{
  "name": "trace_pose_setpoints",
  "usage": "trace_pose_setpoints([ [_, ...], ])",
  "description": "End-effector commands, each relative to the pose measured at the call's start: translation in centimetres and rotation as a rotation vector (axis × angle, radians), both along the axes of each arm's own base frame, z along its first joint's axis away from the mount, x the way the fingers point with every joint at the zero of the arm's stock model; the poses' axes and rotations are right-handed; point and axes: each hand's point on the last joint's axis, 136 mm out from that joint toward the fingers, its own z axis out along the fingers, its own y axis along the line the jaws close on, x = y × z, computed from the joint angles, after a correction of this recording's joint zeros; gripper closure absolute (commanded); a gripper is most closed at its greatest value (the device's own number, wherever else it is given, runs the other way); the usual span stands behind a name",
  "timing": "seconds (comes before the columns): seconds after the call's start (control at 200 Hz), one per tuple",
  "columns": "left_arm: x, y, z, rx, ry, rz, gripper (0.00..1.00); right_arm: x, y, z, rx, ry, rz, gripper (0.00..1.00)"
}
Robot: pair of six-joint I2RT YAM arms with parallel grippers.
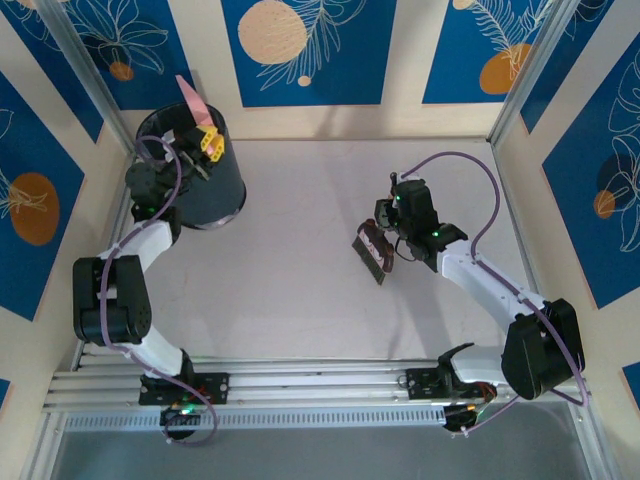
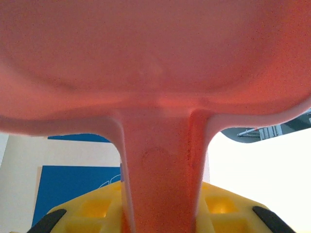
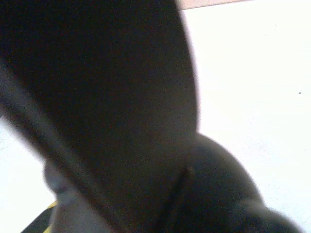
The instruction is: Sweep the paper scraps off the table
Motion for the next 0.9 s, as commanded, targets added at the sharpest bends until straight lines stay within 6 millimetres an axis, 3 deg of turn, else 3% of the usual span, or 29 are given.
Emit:
trace_pose_setpoints([
  [0.0,-0.9,-1.0,2.3,0.052,-0.067,-0.049,1.00,0.2,0.1,2.9,0.038,-0.068,-0.012,1.00],
  [0.475,-3.3,-2.7,-1.1,0.540,-0.113,-0.099,1.00,-0.2,0.2,2.8,0.070,-0.083,0.012,1.00],
  [0.895,-6.8,-2.7,-5.0,1.054,-0.123,-0.181,1.00,-0.2,-0.2,2.6,0.083,-0.085,0.006,1.00],
])
